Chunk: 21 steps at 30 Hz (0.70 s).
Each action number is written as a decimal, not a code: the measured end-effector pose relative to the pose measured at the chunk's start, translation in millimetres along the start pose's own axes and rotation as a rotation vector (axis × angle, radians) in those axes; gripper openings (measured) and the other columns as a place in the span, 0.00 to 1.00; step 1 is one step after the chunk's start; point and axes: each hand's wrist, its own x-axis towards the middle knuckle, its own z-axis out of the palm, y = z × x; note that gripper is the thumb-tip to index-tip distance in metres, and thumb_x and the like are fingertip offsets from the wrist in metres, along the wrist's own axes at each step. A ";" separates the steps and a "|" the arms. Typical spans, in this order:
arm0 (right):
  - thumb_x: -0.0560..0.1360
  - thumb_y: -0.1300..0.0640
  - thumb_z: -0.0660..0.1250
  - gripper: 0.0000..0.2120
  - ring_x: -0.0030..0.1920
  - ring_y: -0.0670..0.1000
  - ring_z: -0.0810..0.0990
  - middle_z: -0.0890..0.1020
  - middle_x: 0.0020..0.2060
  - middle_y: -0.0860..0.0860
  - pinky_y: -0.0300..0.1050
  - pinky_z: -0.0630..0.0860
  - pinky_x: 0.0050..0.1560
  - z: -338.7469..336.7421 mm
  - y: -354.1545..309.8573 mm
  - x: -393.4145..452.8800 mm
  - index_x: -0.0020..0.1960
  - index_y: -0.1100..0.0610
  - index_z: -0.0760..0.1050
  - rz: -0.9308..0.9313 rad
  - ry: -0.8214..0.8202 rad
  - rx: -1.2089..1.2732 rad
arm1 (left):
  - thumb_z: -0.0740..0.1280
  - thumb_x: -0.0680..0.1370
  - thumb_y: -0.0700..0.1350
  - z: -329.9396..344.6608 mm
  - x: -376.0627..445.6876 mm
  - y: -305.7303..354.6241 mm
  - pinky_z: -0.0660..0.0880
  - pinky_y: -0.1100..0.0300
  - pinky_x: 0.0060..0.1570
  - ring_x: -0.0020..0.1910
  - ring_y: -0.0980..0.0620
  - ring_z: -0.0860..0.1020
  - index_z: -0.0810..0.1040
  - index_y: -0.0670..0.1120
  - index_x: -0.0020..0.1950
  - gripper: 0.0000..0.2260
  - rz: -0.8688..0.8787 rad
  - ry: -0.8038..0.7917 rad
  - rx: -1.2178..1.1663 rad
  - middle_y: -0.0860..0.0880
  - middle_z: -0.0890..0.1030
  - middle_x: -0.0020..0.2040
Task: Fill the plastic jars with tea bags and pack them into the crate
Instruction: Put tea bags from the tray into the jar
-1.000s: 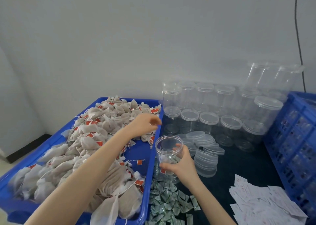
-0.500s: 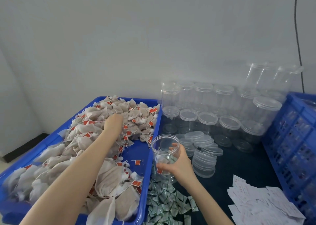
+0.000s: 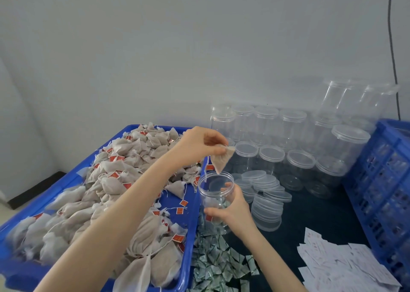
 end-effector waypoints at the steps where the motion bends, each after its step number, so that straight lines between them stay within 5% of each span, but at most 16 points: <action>1: 0.61 0.58 0.83 0.42 0.65 0.46 0.73 0.75 0.63 0.46 0.39 0.69 0.60 -0.3 -0.8 0.0 0.68 0.49 0.64 -0.001 0.001 -0.005 | 0.73 0.73 0.41 3.1 -0.9 4.0 0.74 0.74 0.43 0.43 0.65 0.81 0.82 0.54 0.45 0.07 0.025 -0.030 -0.023 0.60 0.84 0.41; 9: 0.62 0.61 0.82 0.38 0.60 0.41 0.72 0.73 0.58 0.40 0.25 0.72 0.41 -2.0 -7.0 -1.8 0.63 0.45 0.64 -0.033 0.003 0.046 | 0.68 0.77 0.43 17.5 -4.9 -10.1 0.74 0.73 0.45 0.48 0.65 0.80 0.80 0.54 0.52 0.07 0.001 -0.370 0.118 0.59 0.82 0.48; 14: 0.62 0.61 0.83 0.39 0.55 0.40 0.76 0.76 0.58 0.44 0.26 0.73 0.42 -4.2 -7.9 -0.9 0.64 0.47 0.65 -0.030 0.037 0.059 | 0.67 0.78 0.42 5.6 6.9 -48.9 0.75 0.71 0.37 0.44 0.65 0.80 0.80 0.55 0.50 0.08 -0.127 -0.131 0.083 0.58 0.83 0.48; 18: 0.61 0.59 0.83 0.40 0.55 0.44 0.77 0.75 0.55 0.41 0.38 0.75 0.52 -5.2 -7.7 -2.0 0.66 0.48 0.65 -0.011 0.048 0.038 | 0.67 0.78 0.42 9.3 15.0 -103.8 0.75 0.63 0.53 0.53 0.55 0.79 0.80 0.47 0.57 0.09 -0.291 -0.118 0.426 0.50 0.82 0.55; 21: 0.62 0.59 0.83 0.40 0.58 0.44 0.75 0.74 0.56 0.40 0.34 0.72 0.51 -6.3 -6.2 -3.9 0.66 0.48 0.64 -0.011 0.050 0.057 | 0.68 0.77 0.44 24.3 9.2 -142.8 0.73 0.56 0.59 0.61 0.47 0.76 0.74 0.44 0.66 0.18 -0.463 -0.379 0.819 0.45 0.77 0.63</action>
